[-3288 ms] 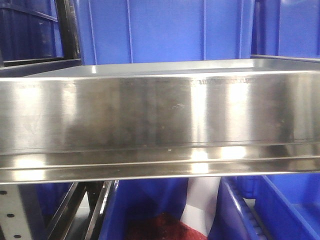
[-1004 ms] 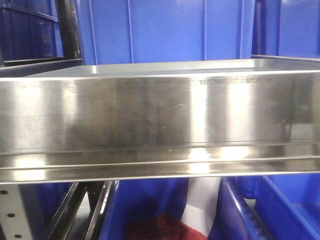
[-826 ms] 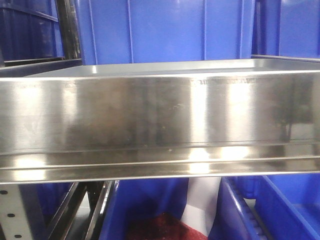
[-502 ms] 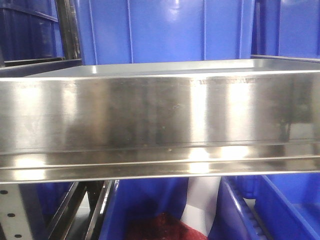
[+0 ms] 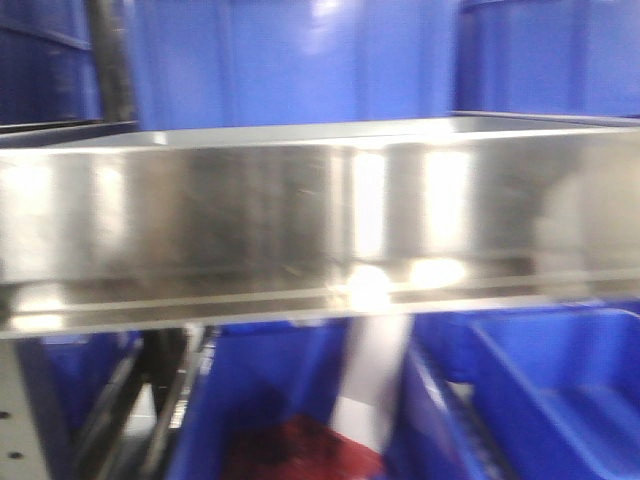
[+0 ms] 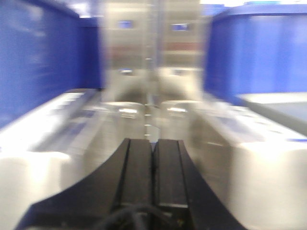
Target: Grab orange capacitor from left shelf to right conveyor
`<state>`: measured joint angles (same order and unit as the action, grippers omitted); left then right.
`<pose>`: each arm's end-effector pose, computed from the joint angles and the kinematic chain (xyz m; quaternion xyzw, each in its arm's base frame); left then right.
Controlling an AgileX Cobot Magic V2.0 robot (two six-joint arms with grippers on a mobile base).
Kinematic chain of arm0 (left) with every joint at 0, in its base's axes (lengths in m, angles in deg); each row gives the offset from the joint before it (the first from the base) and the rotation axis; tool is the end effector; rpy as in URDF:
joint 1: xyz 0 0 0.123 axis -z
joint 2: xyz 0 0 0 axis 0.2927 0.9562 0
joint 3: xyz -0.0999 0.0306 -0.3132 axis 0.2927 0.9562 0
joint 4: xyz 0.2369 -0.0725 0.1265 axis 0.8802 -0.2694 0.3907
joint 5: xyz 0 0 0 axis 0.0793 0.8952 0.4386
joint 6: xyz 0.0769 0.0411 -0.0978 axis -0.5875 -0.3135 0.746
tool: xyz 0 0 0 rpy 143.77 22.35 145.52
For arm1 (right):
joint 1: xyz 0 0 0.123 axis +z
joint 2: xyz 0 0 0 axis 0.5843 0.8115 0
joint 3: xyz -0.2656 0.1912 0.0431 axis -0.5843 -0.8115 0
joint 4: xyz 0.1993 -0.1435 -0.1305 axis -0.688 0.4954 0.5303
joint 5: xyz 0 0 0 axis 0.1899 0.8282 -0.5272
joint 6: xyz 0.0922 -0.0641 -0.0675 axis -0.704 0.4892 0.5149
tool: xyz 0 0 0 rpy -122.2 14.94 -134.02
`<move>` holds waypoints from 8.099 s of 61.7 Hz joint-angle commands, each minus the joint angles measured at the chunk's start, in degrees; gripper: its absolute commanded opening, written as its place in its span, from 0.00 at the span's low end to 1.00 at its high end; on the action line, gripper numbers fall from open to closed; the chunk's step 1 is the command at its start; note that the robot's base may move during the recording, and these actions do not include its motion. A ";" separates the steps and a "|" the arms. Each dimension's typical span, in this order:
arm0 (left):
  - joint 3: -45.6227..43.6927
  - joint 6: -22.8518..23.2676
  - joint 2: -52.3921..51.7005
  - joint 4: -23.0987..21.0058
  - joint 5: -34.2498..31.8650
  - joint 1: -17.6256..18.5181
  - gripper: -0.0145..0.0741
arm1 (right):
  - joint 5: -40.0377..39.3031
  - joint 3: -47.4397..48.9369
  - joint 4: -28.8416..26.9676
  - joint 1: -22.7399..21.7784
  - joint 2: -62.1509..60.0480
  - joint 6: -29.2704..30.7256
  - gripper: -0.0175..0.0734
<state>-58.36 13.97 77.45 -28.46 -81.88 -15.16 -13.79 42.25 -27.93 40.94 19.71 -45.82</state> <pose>0.0778 -0.0025 0.2043 0.0110 0.6825 -0.0118 0.7307 0.1126 0.0165 0.2598 -0.0415 0.6719 0.0566 0.7373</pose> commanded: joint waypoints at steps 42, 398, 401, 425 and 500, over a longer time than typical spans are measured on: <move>-0.45 0.00 0.58 -0.31 -5.16 0.44 0.05 | -5.49 1.71 -0.25 -0.37 0.12 0.56 0.25; -0.45 0.00 0.58 -0.31 -5.16 0.44 0.05 | -13.78 9.04 3.89 -0.31 20.93 -3.34 0.25; -0.45 0.00 0.58 -0.31 -5.16 0.44 0.05 | -15.99 10.08 5.95 -0.31 25.78 -3.83 0.25; -0.45 0.00 0.58 -0.31 -5.16 0.44 0.05 | -44.30 11.50 13.44 -0.31 59.81 -5.93 0.26; -0.45 0.00 0.58 -0.31 -5.16 0.44 0.05 | -58.81 12.74 12.50 -0.31 60.42 -0.41 0.87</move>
<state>-58.36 13.97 77.45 -28.46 -81.88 -15.16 -63.00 53.77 -14.12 40.94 84.56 -46.58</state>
